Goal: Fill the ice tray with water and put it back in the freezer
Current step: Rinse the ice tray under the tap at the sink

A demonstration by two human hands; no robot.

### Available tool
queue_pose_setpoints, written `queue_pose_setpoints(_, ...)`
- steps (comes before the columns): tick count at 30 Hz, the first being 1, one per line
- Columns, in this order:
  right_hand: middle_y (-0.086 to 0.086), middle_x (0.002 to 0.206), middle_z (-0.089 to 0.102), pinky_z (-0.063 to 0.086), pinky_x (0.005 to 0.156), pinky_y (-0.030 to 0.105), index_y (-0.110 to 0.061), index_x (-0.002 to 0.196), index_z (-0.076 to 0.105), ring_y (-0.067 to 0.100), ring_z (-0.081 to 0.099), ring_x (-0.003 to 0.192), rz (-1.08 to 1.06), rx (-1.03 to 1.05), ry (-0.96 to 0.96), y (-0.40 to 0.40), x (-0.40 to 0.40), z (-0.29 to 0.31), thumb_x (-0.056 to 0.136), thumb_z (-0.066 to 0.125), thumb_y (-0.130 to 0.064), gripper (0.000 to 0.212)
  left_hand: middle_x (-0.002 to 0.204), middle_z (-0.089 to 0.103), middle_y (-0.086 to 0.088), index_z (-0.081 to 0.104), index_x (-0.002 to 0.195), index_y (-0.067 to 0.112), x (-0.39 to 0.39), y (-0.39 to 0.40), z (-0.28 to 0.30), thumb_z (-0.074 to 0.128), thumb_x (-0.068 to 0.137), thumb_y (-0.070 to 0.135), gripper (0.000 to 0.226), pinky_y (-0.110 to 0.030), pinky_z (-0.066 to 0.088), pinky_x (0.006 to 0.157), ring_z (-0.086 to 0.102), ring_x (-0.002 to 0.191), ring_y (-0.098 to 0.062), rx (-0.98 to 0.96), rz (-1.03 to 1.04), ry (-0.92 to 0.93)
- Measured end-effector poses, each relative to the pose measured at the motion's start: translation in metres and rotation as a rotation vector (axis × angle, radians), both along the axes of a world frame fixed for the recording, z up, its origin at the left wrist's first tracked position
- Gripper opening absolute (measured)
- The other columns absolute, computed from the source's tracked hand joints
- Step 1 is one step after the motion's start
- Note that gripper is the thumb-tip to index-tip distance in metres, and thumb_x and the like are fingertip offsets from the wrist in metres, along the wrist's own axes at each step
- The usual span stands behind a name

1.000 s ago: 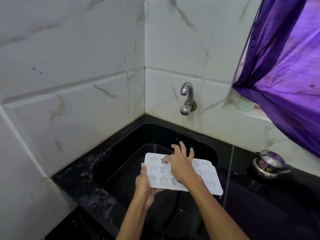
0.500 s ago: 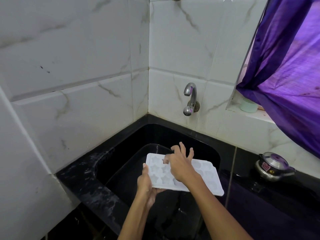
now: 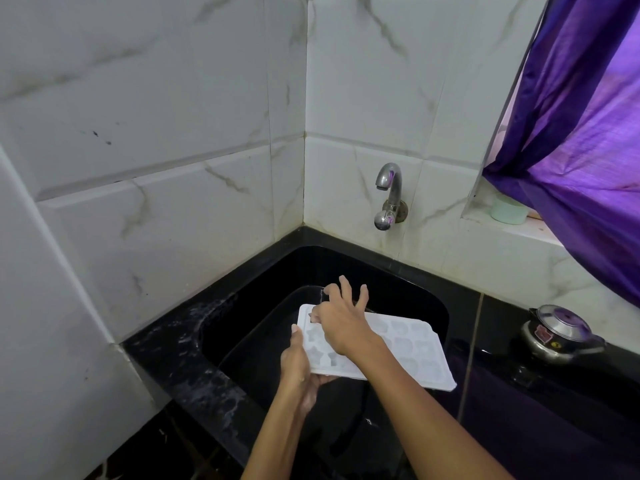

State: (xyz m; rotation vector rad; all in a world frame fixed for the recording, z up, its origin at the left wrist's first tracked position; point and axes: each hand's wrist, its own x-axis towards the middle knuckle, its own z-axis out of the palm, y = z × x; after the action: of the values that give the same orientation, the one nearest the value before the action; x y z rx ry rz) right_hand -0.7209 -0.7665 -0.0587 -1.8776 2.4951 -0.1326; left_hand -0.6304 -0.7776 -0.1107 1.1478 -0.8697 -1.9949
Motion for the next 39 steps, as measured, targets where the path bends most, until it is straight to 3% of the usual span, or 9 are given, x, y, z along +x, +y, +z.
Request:
queue_pose_setpoints(10,0.013,0.150,0.024,-0.010,0.110,0.062,-0.017,0.113,0.064,0.035,-0.003,0.145,0.024,-0.024,0.038,-0.005,0.000,-0.002,0.088,0.060,-0.003,0.028,0.075,0.075,-0.010,0.064,0.093,0.014,0.002,-0.001,0.001,0.032,0.098,0.048,0.047,-0.038,0.056,0.056,0.073,0.070,-0.028,-0.010,0.001,-0.006)
queue_pose_setpoints(15,0.012,0.152,0.021,-0.008,0.111,0.061,-0.021,0.120,0.061,0.033,-0.005,0.146,0.026,-0.001,-0.043,-0.002,-0.004,-0.004,0.084,0.059,0.005,0.045,0.074,0.075,-0.010,0.064,0.093,0.012,0.004,-0.002,0.000,0.034,0.098,0.048,0.046,-0.035,0.055,0.047,0.072,0.067,-0.028,0.008,0.012,0.012)
queue_pose_setpoints(19,0.007,0.149,0.021,-0.010,0.112,0.056,-0.025,0.116,0.053,0.027,-0.006,0.145,-0.008,-0.118,-0.215,0.007,-0.023,0.018,0.076,0.050,0.017,0.059,0.078,0.075,-0.010,0.063,0.096,0.014,0.005,-0.006,-0.001,0.032,0.097,0.050,0.048,-0.038,0.057,0.050,0.072,0.071,-0.029,-0.010,-0.003,0.026)
queue_pose_setpoints(22,0.005,0.147,0.025,-0.009,0.112,0.057,-0.028,0.108,0.057,0.023,0.000,0.143,-0.104,-0.222,-0.202,0.025,-0.055,0.041,0.073,0.048,0.017,0.058,0.082,0.075,-0.011,0.062,0.098,0.012,0.011,-0.012,-0.002,0.030,0.097,0.052,0.051,-0.045,0.057,0.060,0.072,0.074,-0.031,-0.016,-0.003,0.040)
queue_pose_setpoints(24,0.005,0.148,0.025,-0.005,0.112,0.058,-0.030,0.105,0.061,0.024,0.003,0.143,-0.219,-0.254,-0.167,0.043,-0.077,0.046,0.075,0.053,0.013,0.054,0.082,0.075,-0.010,0.062,0.098,0.012,0.015,-0.016,-0.003,0.031,0.097,0.052,0.051,-0.044,0.057,0.059,0.072,0.074,-0.030,-0.022,0.013,0.049)
queue_pose_setpoints(29,0.008,0.152,0.022,-0.007,0.111,0.060,-0.033,0.104,0.067,0.030,-0.004,0.145,-0.462,-0.180,-0.183,0.077,-0.098,0.025,0.078,0.057,0.012,0.053,0.084,0.075,-0.010,0.062,0.097,0.015,0.020,-0.028,-0.002,0.033,0.097,0.051,0.046,-0.044,0.056,0.057,0.071,0.079,-0.032,-0.008,0.059,0.063)
queue_pose_setpoints(36,0.008,0.157,0.013,-0.016,0.110,0.056,-0.035,0.118,0.063,0.028,-0.011,0.145,-0.422,-0.120,-0.211,0.084,-0.088,-0.015,0.078,0.046,0.018,0.068,0.089,0.073,-0.011,0.060,0.097,0.016,0.021,-0.032,0.000,0.034,0.097,0.050,0.043,-0.047,0.055,0.060,0.068,0.086,-0.033,0.013,0.090,0.077)
queue_pose_setpoints(39,0.008,0.154,0.018,-0.020,0.108,0.053,-0.036,0.110,0.065,0.027,-0.011,0.145,-0.389,-0.140,-0.206,0.084,-0.085,-0.021,0.075,0.047,0.018,0.067,0.090,0.073,-0.012,0.060,0.097,0.016,0.023,-0.034,0.000,0.034,0.097,0.050,0.043,-0.048,0.056,0.061,0.068,0.087,-0.033,0.024,0.096,0.087)
